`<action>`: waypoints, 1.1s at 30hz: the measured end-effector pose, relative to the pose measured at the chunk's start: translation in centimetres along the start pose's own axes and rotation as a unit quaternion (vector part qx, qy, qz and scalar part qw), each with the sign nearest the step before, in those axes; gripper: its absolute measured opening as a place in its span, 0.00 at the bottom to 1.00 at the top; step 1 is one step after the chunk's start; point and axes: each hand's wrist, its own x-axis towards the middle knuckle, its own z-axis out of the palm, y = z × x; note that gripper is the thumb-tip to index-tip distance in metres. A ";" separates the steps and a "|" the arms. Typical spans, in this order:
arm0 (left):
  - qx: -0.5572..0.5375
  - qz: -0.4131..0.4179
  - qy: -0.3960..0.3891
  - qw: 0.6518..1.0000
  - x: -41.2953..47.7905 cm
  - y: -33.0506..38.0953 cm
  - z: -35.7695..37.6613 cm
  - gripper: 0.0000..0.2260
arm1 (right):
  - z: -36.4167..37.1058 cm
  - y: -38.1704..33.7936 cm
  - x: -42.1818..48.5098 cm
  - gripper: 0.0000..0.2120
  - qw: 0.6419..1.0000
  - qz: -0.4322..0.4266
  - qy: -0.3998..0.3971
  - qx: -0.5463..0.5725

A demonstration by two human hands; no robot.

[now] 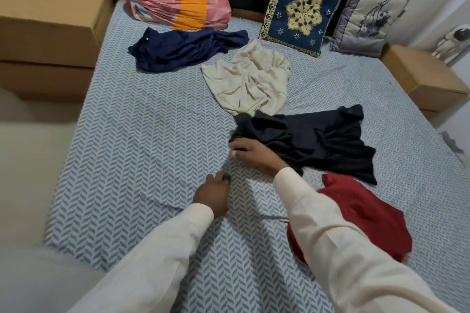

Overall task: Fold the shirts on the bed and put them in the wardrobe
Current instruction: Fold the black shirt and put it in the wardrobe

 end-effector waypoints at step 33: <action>-0.687 0.201 0.383 0.584 -25.6 -15.6 -33.1 0.15 | 13.8 -33.3 -7.7 0.08 0.883 -0.198 -0.009 0.425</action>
